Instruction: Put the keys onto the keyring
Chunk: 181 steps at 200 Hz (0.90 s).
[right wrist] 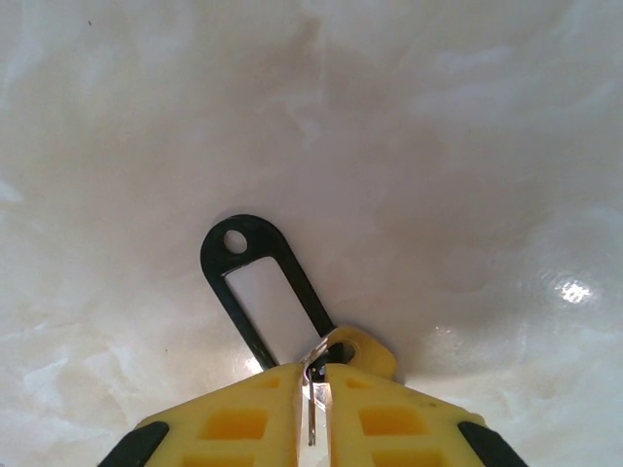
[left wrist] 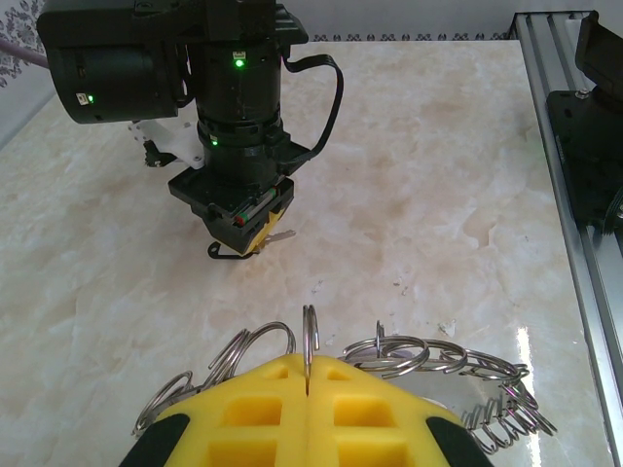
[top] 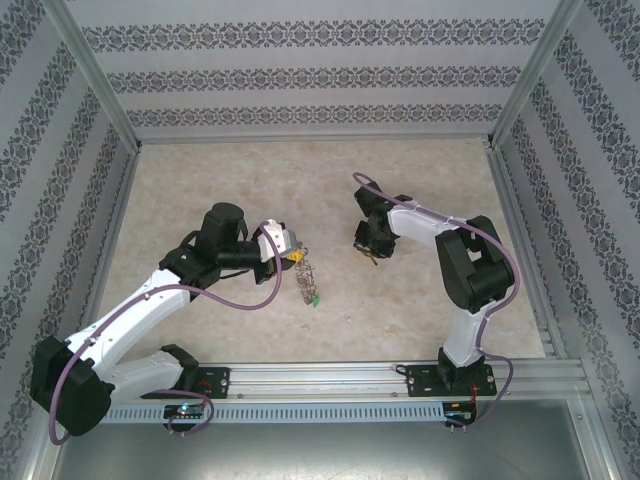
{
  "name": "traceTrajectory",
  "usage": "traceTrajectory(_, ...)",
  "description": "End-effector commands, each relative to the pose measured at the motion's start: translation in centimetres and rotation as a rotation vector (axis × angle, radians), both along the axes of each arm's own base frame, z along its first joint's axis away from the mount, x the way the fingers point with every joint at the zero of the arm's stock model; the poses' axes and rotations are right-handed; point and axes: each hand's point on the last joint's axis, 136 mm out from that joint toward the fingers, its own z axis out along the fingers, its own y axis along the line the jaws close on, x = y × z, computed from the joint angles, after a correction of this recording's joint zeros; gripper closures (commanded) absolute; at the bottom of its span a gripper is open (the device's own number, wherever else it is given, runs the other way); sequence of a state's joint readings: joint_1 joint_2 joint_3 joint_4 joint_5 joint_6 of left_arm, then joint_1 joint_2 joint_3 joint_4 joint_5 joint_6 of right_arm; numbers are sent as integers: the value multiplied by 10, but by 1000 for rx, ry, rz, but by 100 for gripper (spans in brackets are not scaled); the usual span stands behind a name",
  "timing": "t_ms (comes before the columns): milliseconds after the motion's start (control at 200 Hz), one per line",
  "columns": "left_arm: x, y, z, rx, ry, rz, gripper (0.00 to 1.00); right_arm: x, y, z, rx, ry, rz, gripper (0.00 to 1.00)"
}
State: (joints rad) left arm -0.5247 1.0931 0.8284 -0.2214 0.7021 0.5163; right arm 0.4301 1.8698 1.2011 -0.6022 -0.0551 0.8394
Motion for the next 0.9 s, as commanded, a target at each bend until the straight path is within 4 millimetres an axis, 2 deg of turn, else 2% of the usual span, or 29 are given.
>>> traceTrajectory(0,-6,-5,8,-18,-21,-33,100,-7,-3,7,-29,-3,10,85)
traceTrajectory(240,-5,-6,6,-17,-13,-37,100,-8,-2,7,-28,-5,10,86)
traceTrajectory(560,-6,-5,7,-16,-13,-35,100,-11,1,-3,-22,30,27,84)
traceTrajectory(714,-6,-5,6,-13,-16,-34,100,-10,2,-3,-20,28,33,89)
traceTrajectory(899,-6,-4,5,-10,-13,-35,100,-10,4,-4,-17,38,46,88)
